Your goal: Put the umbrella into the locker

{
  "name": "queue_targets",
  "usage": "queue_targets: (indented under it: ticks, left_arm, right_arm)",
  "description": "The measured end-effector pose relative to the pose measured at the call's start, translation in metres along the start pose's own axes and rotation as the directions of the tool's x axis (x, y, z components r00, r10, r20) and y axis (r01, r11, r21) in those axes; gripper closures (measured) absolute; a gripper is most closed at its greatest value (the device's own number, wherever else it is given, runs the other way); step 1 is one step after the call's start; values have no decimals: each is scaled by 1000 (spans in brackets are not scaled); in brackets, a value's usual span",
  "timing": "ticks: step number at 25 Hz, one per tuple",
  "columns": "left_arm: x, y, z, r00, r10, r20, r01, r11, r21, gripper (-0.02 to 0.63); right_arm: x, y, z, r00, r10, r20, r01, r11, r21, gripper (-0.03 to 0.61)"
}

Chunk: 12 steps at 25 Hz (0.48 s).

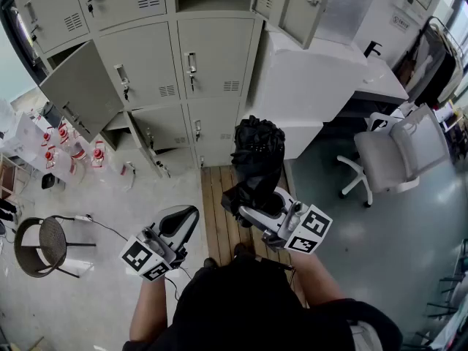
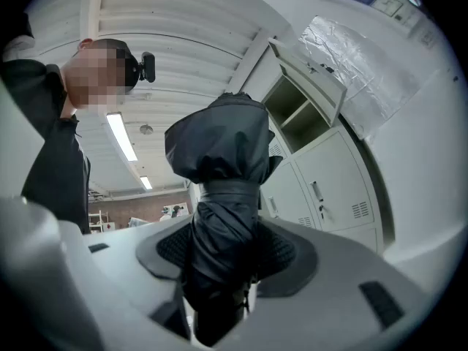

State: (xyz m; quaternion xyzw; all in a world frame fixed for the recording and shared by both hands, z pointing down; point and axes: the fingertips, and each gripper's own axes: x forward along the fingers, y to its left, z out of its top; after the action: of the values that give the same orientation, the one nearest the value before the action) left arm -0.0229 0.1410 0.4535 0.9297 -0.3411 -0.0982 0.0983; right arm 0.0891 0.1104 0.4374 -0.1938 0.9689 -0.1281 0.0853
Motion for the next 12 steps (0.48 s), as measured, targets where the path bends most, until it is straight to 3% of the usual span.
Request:
queue_targets:
  ticks: [12]
  left_arm:
    - [-51, -6, -10, 998, -58, -11, 58, 998, -12, 586]
  right_arm:
    - [18, 49, -26, 1000, -24, 20, 25, 1000, -10, 344]
